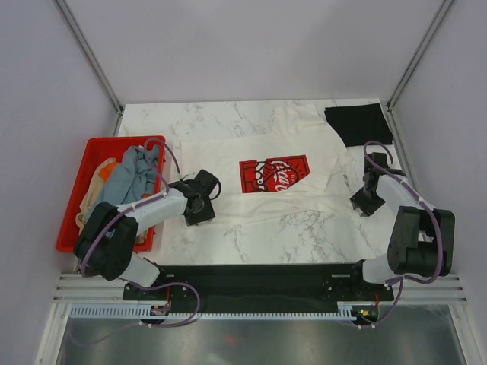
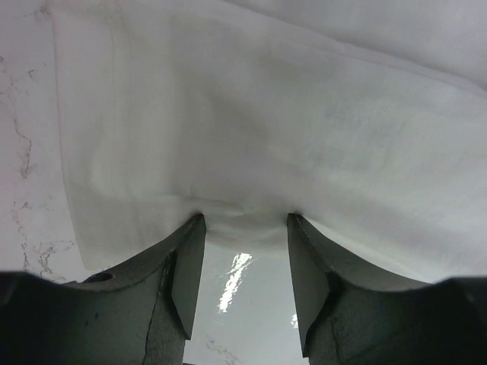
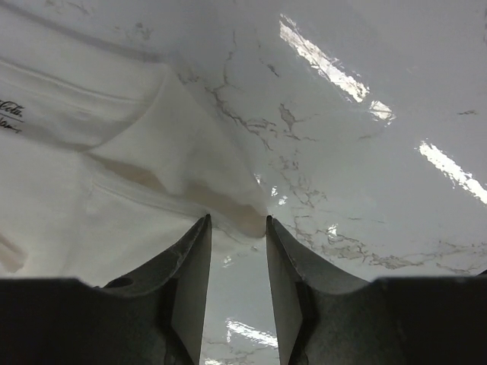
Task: Fold and stack the t-shirts
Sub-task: Fold the tshirt
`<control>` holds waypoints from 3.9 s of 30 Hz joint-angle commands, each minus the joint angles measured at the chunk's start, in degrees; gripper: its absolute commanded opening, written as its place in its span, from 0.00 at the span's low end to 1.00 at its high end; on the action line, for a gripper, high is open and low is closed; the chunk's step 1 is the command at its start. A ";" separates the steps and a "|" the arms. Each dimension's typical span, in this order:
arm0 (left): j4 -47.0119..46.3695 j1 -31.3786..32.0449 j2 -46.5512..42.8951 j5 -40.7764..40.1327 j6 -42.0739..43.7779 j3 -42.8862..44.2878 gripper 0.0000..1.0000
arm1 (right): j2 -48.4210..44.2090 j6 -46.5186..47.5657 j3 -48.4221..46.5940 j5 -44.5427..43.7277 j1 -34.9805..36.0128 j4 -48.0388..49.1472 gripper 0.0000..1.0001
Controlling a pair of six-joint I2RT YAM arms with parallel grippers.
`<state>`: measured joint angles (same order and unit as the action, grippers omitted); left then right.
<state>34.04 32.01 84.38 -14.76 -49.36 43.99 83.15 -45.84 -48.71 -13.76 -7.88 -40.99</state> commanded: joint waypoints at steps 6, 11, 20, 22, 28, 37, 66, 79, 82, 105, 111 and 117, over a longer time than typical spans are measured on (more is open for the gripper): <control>-1.70 -0.28 3.43 -2.81 -3.11 -3.55 0.54 | 3.68 -1.36 3.00 -5.22 -0.29 5.22 0.20; 1.28 -0.72 0.36 -5.45 -2.84 -4.52 0.54 | 0.17 1.11 2.22 -10.31 -0.29 1.28 0.00; 8.05 -1.69 -4.13 -9.40 -4.95 -5.22 0.55 | -5.19 3.74 4.85 -12.08 -0.21 -0.67 0.00; 9.20 -1.86 -6.06 -9.23 -5.65 -6.01 0.55 | -6.33 3.92 5.81 -11.64 -0.29 -0.58 0.00; 12.62 -1.86 -11.94 -7.05 -6.01 -4.71 0.56 | -7.22 6.38 0.74 -11.99 -0.29 -3.12 0.20; 11.24 -1.78 -15.48 2.87 0.75 5.66 0.60 | -6.96 6.83 -8.85 -3.21 4.18 -2.70 0.42; -7.59 -12.06 -2.73 27.69 11.13 0.49 0.61 | 4.65 -2.85 1.69 3.04 13.77 23.41 0.56; -7.50 -12.50 -3.69 26.10 10.87 -0.13 0.60 | 7.02 -2.41 0.72 3.30 14.12 26.84 0.39; -7.59 -12.50 -3.87 25.93 10.43 -0.57 0.60 | 6.58 -2.49 0.28 3.91 14.29 26.93 0.28; -7.59 -12.50 -1.24 24.52 9.37 -1.27 0.60 | 14.22 1.01 -11.67 10.15 17.90 29.48 0.00; -7.67 -12.41 -0.53 23.29 8.93 -2.41 0.61 | 17.57 5.76 -15.89 7.96 21.14 29.30 0.00; -7.59 -12.15 0.52 22.41 8.58 -2.85 0.61 | 19.15 4.37 -17.73 7.25 23.25 29.39 0.00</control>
<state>27.11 19.84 83.68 10.15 -39.62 42.28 101.34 -41.63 -63.70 -5.45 14.41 -13.30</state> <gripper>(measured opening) 0.605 0.011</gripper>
